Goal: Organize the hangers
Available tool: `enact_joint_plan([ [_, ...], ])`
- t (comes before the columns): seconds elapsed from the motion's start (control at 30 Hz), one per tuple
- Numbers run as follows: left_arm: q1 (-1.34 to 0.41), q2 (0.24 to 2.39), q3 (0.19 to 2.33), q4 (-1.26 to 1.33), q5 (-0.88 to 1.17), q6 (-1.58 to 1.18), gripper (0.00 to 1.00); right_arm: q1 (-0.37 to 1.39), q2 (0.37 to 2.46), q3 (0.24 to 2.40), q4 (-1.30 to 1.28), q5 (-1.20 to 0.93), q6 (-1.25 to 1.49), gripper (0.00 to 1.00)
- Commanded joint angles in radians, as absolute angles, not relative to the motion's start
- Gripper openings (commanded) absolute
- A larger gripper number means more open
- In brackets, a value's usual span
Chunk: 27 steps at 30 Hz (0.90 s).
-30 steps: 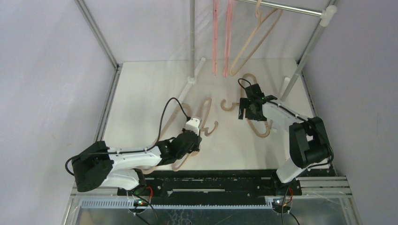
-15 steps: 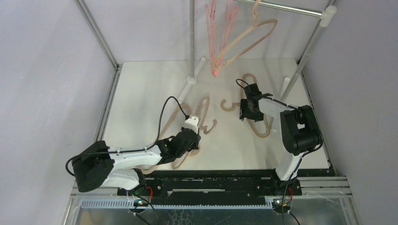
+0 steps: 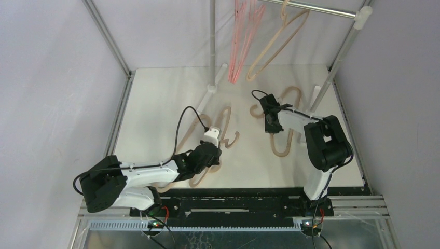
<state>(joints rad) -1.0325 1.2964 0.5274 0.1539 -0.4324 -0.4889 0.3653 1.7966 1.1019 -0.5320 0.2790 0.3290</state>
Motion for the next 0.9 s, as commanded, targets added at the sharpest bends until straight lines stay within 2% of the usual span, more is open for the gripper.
enact_joint_plan([
  [0.0,-1.024,1.284,0.538,0.198,-0.429,-0.487,0.0,0.387,1.809,1.089,-0.583,0.302,0.368,0.0],
  [0.17,-1.024,1.264,0.53,0.192,-0.435,-0.489,0.0,0.411,1.728,1.049,-0.567,0.218,0.373,0.0],
  [0.4,-1.024,1.247,0.52,0.193,-0.44,-0.489,0.0,0.383,1.391,0.954,-0.529,-0.036,0.39,0.0],
  [0.53,-1.024,1.246,0.52,0.199,-0.433,-0.492,0.0,0.317,1.204,0.91,-0.539,-0.157,0.394,0.0],
  [0.87,-1.025,1.246,0.517,0.205,-0.413,-0.494,0.0,0.102,0.929,0.842,-0.661,-0.371,0.36,0.0],
])
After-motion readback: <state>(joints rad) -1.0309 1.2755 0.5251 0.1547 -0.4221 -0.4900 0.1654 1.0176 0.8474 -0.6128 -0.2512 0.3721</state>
